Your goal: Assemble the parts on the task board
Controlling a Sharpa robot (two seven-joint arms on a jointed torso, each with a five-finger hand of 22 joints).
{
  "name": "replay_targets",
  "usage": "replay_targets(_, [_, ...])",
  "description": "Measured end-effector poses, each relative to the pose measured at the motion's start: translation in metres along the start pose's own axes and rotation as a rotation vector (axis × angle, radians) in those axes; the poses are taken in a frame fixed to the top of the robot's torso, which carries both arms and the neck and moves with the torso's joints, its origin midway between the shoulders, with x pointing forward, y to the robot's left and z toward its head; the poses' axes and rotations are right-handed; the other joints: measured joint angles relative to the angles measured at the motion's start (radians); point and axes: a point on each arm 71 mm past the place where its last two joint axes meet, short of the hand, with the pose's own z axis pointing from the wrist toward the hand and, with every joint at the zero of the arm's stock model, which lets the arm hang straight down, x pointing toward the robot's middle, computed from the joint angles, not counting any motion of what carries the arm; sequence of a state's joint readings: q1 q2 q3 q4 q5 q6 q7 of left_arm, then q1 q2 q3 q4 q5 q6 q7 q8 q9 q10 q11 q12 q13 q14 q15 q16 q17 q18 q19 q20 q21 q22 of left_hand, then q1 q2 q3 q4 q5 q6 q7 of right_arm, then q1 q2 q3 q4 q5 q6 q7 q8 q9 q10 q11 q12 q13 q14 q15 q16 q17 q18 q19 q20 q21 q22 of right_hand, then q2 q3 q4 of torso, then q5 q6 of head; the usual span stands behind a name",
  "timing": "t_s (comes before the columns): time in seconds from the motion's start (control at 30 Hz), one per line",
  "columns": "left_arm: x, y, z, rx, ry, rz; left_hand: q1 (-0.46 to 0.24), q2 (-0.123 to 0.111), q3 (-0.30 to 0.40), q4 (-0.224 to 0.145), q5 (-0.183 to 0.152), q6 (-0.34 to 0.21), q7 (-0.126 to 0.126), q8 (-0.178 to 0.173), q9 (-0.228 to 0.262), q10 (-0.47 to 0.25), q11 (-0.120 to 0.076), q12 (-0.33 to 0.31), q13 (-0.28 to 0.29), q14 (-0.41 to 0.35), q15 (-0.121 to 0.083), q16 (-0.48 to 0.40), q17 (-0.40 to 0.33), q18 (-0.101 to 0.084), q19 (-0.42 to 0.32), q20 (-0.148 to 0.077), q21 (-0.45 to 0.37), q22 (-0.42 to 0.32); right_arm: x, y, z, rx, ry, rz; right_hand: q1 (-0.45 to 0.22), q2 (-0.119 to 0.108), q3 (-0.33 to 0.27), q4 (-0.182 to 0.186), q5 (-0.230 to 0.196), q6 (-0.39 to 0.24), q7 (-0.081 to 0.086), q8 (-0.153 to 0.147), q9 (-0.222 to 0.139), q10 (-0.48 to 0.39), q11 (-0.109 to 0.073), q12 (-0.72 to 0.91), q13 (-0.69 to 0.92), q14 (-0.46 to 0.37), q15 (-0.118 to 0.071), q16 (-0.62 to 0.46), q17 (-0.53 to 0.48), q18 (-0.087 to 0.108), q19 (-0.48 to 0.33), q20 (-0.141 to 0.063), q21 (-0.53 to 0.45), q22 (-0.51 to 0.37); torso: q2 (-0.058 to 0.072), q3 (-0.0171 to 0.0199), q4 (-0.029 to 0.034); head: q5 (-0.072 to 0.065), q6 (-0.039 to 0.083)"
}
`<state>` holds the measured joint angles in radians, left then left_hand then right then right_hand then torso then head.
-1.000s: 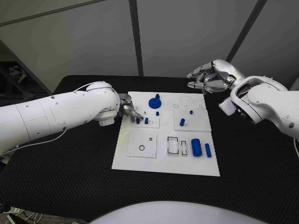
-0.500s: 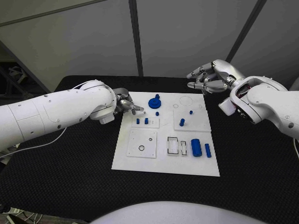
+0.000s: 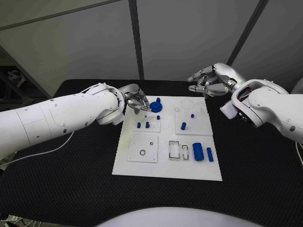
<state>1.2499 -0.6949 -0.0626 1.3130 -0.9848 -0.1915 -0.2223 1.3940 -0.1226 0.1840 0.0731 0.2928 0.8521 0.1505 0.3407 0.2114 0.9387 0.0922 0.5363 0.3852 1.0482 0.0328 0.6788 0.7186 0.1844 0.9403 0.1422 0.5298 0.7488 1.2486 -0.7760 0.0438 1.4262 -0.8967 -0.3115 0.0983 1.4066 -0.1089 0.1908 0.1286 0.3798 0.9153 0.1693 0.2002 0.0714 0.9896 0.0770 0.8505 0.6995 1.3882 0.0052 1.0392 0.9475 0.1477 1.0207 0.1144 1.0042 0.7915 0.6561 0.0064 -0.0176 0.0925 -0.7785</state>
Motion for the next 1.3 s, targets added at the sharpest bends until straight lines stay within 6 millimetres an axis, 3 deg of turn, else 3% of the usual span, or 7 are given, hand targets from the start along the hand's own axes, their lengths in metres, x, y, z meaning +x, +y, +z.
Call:
replay_targets(0.2, [0.01,-0.011,0.005,0.133,-0.038,0.091,0.025,-0.019,0.031,-0.018,0.0,0.029,-0.013,-0.036,-0.041,0.011,0.002,-0.057,-0.084,0.014,0.006,-0.013,-0.066,0.0,0.034,0.001,-0.032,-0.033,0.001,0.001,0.0,-0.001,0.001,0.001,0.0,0.0,0.0,0.0,0.0,0.0,0.0,0.0,0.0,0.0,0.0,0.0,-0.002,0.0,0.0,0.0,-0.002,0.0,0.0,0.0,-0.004,-0.002,0.0,-0.0005,-0.0005,-0.004,0.004])
replay_targets(0.4, [0.026,-0.017,0.01,0.213,-0.035,0.203,0.025,-0.03,0.037,-0.023,0.0,0.056,-0.021,-0.058,-0.07,0.011,0.002,-0.101,-0.149,0.083,-0.003,0.067,-0.07,0.0,0.101,-0.008,-0.01,-0.021,0.002,0.002,0.001,-0.004,0.003,0.001,0.0,0.0,0.0,0.0,0.0,0.0,0.0,0.0,0.0,0.0,0.0,0.0,-0.002,0.0,0.0,0.0,-0.002,0.0,0.0,0.0,-0.004,-0.002,0.001,-0.0009,-0.0016,-0.009,0.008])
replay_targets(0.53, [0.031,-0.02,0.013,0.239,-0.033,0.257,0.015,-0.039,0.037,-0.023,0.0,0.07,-0.026,-0.074,-0.085,0.02,0.001,-0.111,-0.179,0.117,-0.009,0.152,-0.049,0.0,0.143,-0.015,0.024,0.004,0.002,0.002,0.001,-0.005,0.004,0.001,0.004,-0.004,0.0,0.0,0.004,0.0,0.0,0.0,0.0,0.0,0.0,0.0,-0.003,0.0,0.0,0.0,-0.002,0.0,0.0,0.0,-0.004,-0.003,0.001,-0.0012,-0.0017,-0.012,0.009])
replay_targets(0.77, [0.036,-0.026,0.019,0.255,-0.022,0.308,0.011,-0.043,0.037,-0.018,-0.004,0.081,-0.026,-0.09,-0.103,0.027,0.001,-0.116,-0.211,0.121,-0.011,0.251,-0.023,0.0,0.153,-0.019,0.057,0.039,0.003,0.003,0.001,-0.007,0.006,0.002,0.004,-0.004,0.0,0.0,0.009,0.0,0.0,0.0,0.0,0.0,0.0,0.0,-0.004,0.0,0.0,-0.004,-0.002,0.0,0.0,0.0,-0.004,-0.003,0.001,-0.0012,-0.0016,-0.013,0.009])
replay_targets(1.3, [0.042,-0.025,0.031,0.21,0.046,0.371,0.007,-0.044,0.034,-0.015,-0.008,0.108,-0.024,-0.101,-0.121,0.038,-0.003,-0.12,-0.24,0.208,-0.015,0.465,0.132,0.0,0.17,-0.021,0.117,0.105,0.005,0.004,0.002,-0.01,0.009,0.002,0.004,-0.004,0.0,0.0,0.013,0.0,0.0,0.005,0.0,0.0,0.0,0.0,-0.005,0.0,0.0,-0.004,-0.001,0.0,0.0,0.0,-0.007,-0.003,0.0,-0.0008,-0.0007,-0.016,0.004])
